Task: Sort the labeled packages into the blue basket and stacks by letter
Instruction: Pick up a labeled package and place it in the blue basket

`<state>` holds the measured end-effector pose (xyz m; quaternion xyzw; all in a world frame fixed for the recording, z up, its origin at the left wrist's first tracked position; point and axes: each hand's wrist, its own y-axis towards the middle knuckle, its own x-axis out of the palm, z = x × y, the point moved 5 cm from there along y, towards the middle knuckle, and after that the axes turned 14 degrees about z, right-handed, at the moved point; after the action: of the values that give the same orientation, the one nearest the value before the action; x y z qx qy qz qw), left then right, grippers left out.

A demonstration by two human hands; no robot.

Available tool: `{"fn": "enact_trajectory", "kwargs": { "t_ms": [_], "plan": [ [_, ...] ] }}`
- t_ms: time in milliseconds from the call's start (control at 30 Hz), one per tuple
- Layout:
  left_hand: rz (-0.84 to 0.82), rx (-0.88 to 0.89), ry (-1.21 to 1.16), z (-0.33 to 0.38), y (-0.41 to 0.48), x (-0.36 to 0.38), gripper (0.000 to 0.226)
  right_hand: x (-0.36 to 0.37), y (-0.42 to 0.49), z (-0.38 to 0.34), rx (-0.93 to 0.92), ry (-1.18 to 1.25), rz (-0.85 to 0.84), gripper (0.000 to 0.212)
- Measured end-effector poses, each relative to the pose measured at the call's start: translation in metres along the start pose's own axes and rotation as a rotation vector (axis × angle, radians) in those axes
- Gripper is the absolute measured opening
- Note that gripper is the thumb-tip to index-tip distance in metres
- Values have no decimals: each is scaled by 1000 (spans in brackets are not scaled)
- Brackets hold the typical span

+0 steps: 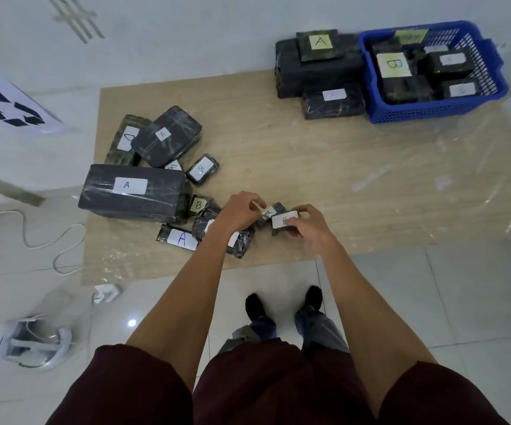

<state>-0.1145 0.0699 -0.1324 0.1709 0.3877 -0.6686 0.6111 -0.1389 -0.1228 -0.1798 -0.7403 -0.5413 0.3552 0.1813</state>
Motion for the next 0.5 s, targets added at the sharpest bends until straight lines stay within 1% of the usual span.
{"fn": "enact_trajectory", "kwargs": {
  "t_ms": [100, 200, 367, 500],
  "plan": [
    [1, 20, -48, 6, 2, -1, 17, -6, -13, -21, -75, 40, -36, 25],
    [27, -17, -199, 16, 4, -5, 12, -13, -24, -44, -139, 118, -60, 20],
    [137, -38, -572, 54, 8, -25, 22, -30, -37, -92, -289, 214, -52, 25],
    [211, 17, -770, 100, 10, -51, 30, -44, -52, -137, -418, 368, -84, 26]
  ]
}}
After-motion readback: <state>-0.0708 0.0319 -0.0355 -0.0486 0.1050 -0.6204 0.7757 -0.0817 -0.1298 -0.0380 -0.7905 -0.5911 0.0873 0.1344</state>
